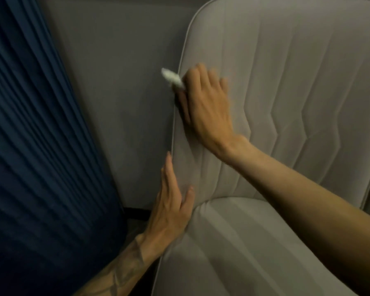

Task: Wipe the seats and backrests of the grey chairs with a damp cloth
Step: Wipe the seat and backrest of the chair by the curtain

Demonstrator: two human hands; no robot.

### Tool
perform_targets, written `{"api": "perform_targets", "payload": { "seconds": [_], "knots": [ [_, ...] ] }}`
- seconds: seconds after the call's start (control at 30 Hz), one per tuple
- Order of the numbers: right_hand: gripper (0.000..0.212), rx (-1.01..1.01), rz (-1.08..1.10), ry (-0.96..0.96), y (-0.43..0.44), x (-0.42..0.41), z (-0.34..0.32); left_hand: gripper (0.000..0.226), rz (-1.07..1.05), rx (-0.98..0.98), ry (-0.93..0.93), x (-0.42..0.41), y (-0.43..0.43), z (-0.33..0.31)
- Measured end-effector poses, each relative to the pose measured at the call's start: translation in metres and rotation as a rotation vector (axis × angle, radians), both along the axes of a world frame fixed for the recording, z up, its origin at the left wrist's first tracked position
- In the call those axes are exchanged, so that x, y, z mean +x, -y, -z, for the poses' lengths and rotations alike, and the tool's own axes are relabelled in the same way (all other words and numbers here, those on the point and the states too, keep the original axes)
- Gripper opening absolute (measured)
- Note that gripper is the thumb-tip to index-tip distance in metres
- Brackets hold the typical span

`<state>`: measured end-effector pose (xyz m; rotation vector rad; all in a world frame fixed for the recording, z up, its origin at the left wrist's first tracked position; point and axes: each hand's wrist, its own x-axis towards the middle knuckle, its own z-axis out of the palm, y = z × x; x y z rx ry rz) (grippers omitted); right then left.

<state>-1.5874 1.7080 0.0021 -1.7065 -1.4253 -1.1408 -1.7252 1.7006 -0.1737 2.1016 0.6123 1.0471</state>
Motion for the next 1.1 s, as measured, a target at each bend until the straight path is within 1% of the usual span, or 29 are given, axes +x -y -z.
{"api": "perform_targets", "payload": {
  "seconds": [0.07, 0.13, 0.23, 0.3, 0.37, 0.4, 0.47, 0.53, 0.6, 0.63, 0.67, 0.73, 0.8, 0.83, 0.9, 1.0, 1.07, 1.1],
  "knots": [
    [0.026, -0.121, -0.055, 0.048, 0.021, -0.01, 0.035, 0.089, 0.002, 0.018, -0.049, -0.006, 0.002, 0.003],
    [0.029, -0.203, -0.075, 0.097, 0.036, -0.01, 0.046, 0.093, 0.004, 0.027, -0.106, -0.014, 0.006, 0.007],
    [0.026, -0.125, -0.04, 0.134, 0.02, -0.001, 0.017, 0.094, 0.017, 0.02, -0.185, -0.026, 0.011, 0.015],
    [0.025, -0.011, 0.029, 0.052, 0.004, 0.003, -0.005, 0.093, 0.024, 0.026, -0.236, -0.032, 0.012, 0.021],
    [0.025, 0.025, 0.055, -0.025, 0.001, -0.004, 0.003, 0.094, 0.036, 0.047, -0.3, -0.04, 0.013, 0.027],
    [0.024, -0.009, 0.033, -0.02, 0.006, -0.01, 0.02, 0.094, 0.05, 0.061, -0.326, -0.045, 0.013, 0.031],
    [0.025, -0.143, -0.056, 0.061, 0.027, -0.022, 0.058, 0.097, 0.087, 0.067, -0.385, -0.055, 0.012, 0.037],
    [0.029, -0.247, -0.111, 0.15, 0.042, -0.023, 0.073, 0.097, 0.123, 0.036, -0.445, -0.066, 0.013, 0.044],
    [0.031, -0.232, -0.09, 0.222, 0.036, -0.016, 0.06, 0.092, 0.146, 0.026, -0.494, -0.076, 0.016, 0.05],
    [0.03, -0.199, -0.057, 0.224, 0.03, -0.014, 0.05, 0.089, 0.159, 0.033, -0.514, -0.08, 0.016, 0.053],
    [0.029, -0.154, -0.019, 0.194, 0.023, -0.013, 0.042, 0.087, 0.169, 0.039, -0.521, -0.083, 0.017, 0.056],
    [0.028, -0.059, 0.043, 0.072, 0.013, -0.016, 0.038, 0.083, 0.171, 0.05, -0.54, -0.086, 0.017, 0.059],
    [0.028, -0.011, 0.042, -0.012, 0.014, -0.023, 0.053, 0.081, 0.171, 0.055, -0.56, -0.087, 0.017, 0.06],
    [0.028, -0.025, 0.012, -0.024, 0.018, -0.027, 0.066, 0.081, 0.172, 0.048, -0.561, -0.088, 0.017, 0.061],
    [0.026, -0.121, -0.069, -0.02, 0.033, -0.033, 0.097, 0.081, 0.191, 0.026, -0.559, -0.091, 0.018, 0.062],
    [0.02, -0.374, -0.187, 0.012, 0.067, -0.043, 0.154, 0.079, 0.217, -0.007, -0.583, -0.101, 0.021, 0.068],
    [0.019, -0.544, -0.253, -0.04, 0.092, -0.053, 0.192, 0.079, 0.232, -0.027, -0.655, -0.113, 0.025, 0.069],
    [0.02, -0.607, -0.26, -0.103, 0.101, -0.058, 0.204, 0.079, 0.25, -0.047, -0.683, -0.119, 0.028, 0.069]
  ]
}}
